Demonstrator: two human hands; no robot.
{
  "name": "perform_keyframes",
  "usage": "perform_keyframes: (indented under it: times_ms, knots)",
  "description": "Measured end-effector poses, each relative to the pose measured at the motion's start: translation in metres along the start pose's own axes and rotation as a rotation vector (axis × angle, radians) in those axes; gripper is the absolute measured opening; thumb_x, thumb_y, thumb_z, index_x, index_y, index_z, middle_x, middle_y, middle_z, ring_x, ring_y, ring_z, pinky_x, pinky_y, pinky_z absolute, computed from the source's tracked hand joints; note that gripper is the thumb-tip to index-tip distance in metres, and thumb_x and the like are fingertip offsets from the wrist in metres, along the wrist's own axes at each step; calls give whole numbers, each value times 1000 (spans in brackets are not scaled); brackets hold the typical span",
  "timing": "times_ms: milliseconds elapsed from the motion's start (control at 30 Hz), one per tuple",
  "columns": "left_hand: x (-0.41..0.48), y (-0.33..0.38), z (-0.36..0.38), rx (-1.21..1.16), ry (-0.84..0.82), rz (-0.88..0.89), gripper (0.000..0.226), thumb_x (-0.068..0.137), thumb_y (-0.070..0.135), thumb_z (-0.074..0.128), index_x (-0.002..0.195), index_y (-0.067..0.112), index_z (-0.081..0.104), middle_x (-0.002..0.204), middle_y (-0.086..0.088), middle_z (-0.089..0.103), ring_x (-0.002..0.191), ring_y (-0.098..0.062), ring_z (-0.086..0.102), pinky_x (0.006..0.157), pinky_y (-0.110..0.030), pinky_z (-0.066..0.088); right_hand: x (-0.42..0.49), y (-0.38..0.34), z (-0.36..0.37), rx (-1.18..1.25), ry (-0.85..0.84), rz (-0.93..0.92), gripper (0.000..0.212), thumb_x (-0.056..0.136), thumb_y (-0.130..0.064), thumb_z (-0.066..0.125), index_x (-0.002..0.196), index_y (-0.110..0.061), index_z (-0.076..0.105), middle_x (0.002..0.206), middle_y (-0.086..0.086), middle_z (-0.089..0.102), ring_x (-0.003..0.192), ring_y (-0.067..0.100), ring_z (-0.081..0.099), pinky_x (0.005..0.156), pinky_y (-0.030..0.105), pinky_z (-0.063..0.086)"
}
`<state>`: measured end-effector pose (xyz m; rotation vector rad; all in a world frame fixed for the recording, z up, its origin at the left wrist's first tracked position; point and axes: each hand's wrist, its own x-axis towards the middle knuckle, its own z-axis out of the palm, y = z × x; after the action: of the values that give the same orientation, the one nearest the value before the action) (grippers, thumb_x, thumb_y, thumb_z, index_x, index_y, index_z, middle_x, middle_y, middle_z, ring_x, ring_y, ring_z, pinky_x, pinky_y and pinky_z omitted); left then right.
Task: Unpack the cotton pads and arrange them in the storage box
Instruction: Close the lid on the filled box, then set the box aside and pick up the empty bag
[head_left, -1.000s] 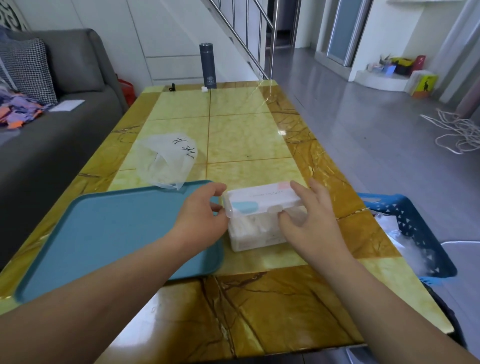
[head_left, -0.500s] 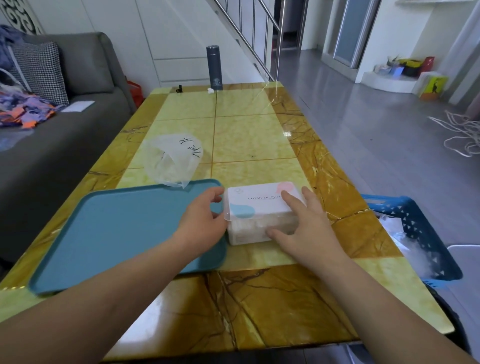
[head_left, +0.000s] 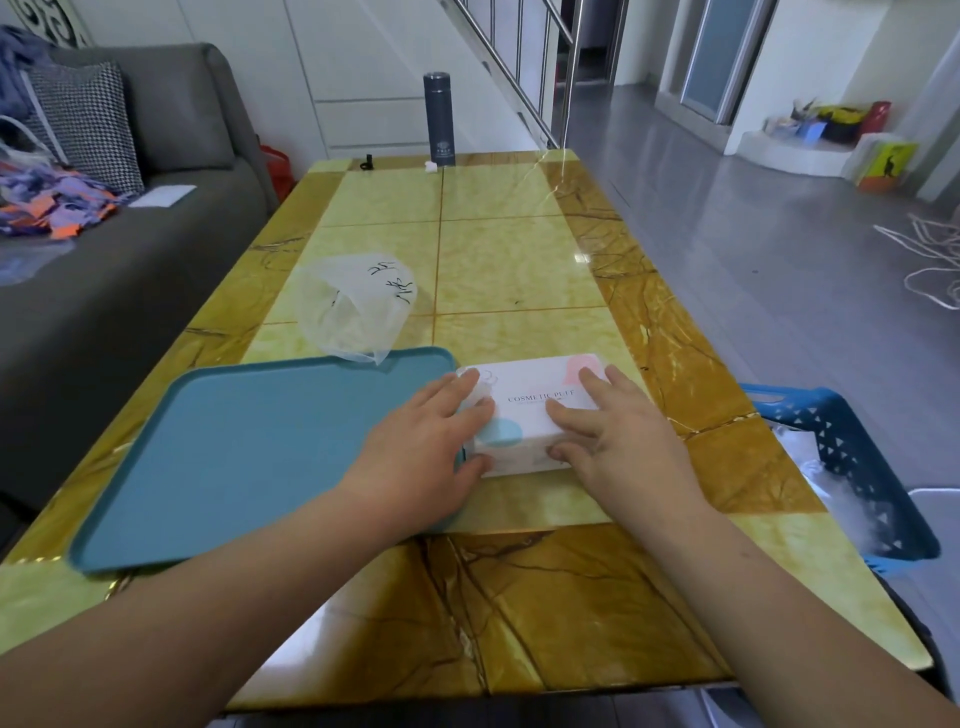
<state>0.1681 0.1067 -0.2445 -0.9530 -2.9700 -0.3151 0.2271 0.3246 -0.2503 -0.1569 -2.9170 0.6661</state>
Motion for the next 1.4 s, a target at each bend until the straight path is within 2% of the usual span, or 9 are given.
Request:
perform_keyframes:
  times_ms: [333,467,567,667,767,900,1100,1267,1400]
  knots:
    - [33,1,7,-17,-48,-88,59,108,32,41,162,28,18,173,8,5,157,-20,16,121,-39,30,19,-17,12,-277,-24,115,57,105,-46,38,160,-43,22,173,8,4,159,33,-11,125,60,-1]
    - [39,-7,4,-88,-149,-80,77,98,17,48,163,31,8,173,8,-5,159,-22,5,126,-44,24,28,-29,23,-245,-57,127,78,96,-26,44,162,-42,6,173,8,-9,157,35,-20,124,63,-8]
    - [33,-26,0,-349,45,-209,59,95,21,58,151,30,44,170,5,15,150,-20,32,118,-38,34,35,-45,25,-195,-17,97,88,86,-15,49,162,-38,11,173,6,-3,158,31,-16,125,58,-10]
    - [28,-65,-7,-470,282,-410,41,89,24,68,130,24,64,159,4,30,116,-18,59,98,-29,46,42,-68,33,-115,6,-14,78,86,-21,41,161,-34,24,173,4,6,159,27,-11,127,52,-11]
    - [35,-96,-13,-562,173,-529,49,85,25,72,133,31,61,165,4,17,111,-17,59,96,-31,49,45,-81,51,-80,34,-116,67,87,-19,44,152,-30,45,171,6,21,160,28,0,128,52,-6]
    - [54,-111,-19,-692,67,-490,59,85,25,78,141,27,59,170,7,12,139,-19,48,96,-27,44,51,-90,74,-38,93,-205,66,80,-3,56,144,-21,58,164,13,37,158,35,17,128,53,3]
    - [70,-124,-9,-705,-15,-484,64,89,22,74,149,19,51,145,-4,56,129,-21,58,111,-37,46,59,-97,88,37,170,-288,63,77,-5,51,139,-14,62,156,18,46,153,41,30,125,57,17]
    - [46,-111,-24,-720,255,-422,38,84,14,74,119,26,67,96,8,65,83,-10,64,76,-25,56,57,-101,79,144,81,-276,84,89,-11,67,162,-22,27,170,8,22,159,26,13,129,43,16]
    - [11,-89,-66,-670,316,-311,59,86,15,73,137,38,54,85,15,57,66,2,58,58,-8,43,54,-112,57,172,87,-233,110,87,-32,78,163,-39,-2,173,-5,-4,160,15,-3,124,30,8]
